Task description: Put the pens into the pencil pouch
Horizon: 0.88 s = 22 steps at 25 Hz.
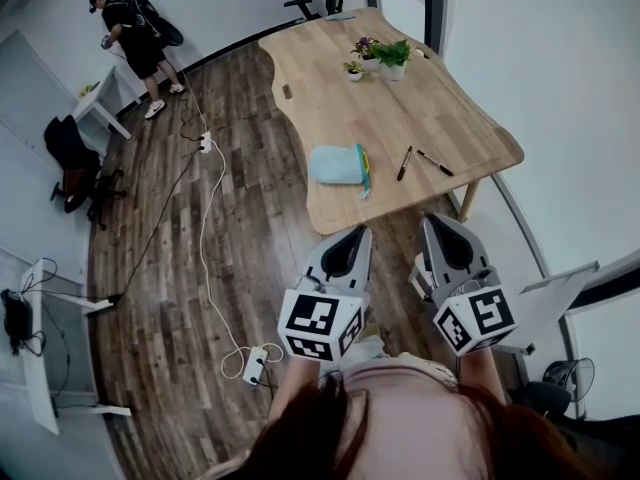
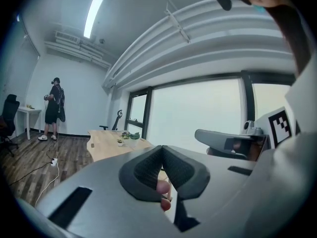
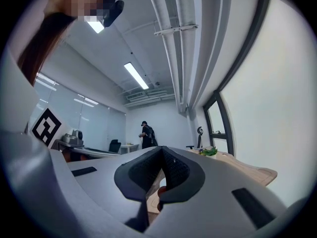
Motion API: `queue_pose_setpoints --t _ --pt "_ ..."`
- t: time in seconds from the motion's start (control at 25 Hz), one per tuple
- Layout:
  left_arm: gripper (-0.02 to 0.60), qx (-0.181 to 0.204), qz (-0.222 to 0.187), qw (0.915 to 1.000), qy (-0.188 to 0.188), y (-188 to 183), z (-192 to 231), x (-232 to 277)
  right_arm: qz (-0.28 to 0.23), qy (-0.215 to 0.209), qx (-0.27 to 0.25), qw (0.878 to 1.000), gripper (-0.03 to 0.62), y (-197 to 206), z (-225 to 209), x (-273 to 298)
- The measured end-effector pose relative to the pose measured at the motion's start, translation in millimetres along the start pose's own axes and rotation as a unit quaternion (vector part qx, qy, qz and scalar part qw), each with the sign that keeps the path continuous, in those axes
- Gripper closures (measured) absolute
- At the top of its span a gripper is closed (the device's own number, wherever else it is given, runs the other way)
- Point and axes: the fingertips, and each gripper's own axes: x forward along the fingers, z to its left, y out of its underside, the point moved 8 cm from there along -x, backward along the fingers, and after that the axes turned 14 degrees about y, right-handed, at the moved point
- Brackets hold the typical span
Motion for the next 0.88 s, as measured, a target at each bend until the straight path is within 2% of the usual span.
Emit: queue_pose_setpoints --t 0.24,0.48,0.88 --pt "0.579 -0.006 0.008 0.9997 0.022 1.9 32.6 7.2 0.011 0.017 -0.004 1.000 0.594 1.2 11.5 33.0" --pt "0.578 -0.011 0.024 0.9993 0.026 7.0 61.8 17.1 0.026 0.026 -0.011 0.999 0.594 5.6 18.6 59.7" --pt "0.578 -0.045 0.035 0.9981 0.023 14.0 98.3 51.7 0.064 0.044 -0.022 0.997 0.592 19.7 0.0 102.6"
